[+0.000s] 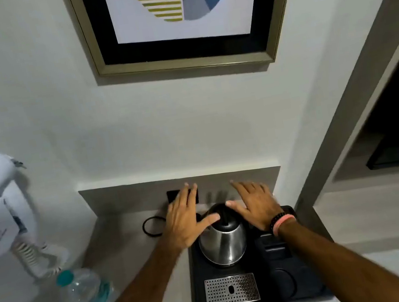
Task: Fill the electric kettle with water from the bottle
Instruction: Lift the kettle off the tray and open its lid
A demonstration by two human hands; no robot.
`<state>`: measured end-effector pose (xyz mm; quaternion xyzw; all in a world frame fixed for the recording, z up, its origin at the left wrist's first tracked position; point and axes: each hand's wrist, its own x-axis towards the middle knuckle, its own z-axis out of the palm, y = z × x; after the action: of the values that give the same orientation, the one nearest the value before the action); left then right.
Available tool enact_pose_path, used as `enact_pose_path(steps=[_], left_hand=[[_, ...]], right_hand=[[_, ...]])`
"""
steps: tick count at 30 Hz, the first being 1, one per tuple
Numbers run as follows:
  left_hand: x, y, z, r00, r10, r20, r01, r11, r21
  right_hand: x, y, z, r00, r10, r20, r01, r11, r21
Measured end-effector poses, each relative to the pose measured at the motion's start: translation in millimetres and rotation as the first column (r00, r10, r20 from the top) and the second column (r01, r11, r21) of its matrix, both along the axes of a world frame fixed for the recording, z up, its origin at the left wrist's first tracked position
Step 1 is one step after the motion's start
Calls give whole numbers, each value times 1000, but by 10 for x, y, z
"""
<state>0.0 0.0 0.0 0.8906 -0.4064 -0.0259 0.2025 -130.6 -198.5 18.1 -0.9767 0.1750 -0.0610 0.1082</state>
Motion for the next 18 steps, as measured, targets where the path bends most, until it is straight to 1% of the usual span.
enact_pose_path(steps=[1, 4, 9, 13, 18], left_hand=[[-41, -3, -95, 998, -13, -57, 16, 999, 51], [-176, -17, -360, 995, -11, -101, 28, 986, 166], [-220, -90, -507, 996, -6, -84, 25, 973, 231], [-221, -110, -515, 993, 1, -121, 26, 974, 223], [-229, -89, -541, 980, 7, -198, 14, 995, 101]], right_hand=[[-14, 27, -53, 1000, -3, -22, 3, 1000, 15], [-24, 117, -209, 996, -11, -89, 15, 999, 37], [57, 181, -261, 997, -53, -64, 52, 999, -7], [131, 205, -285, 995, -81, -58, 82, 997, 12], [158, 175, -265, 996, -60, -70, 61, 998, 4]])
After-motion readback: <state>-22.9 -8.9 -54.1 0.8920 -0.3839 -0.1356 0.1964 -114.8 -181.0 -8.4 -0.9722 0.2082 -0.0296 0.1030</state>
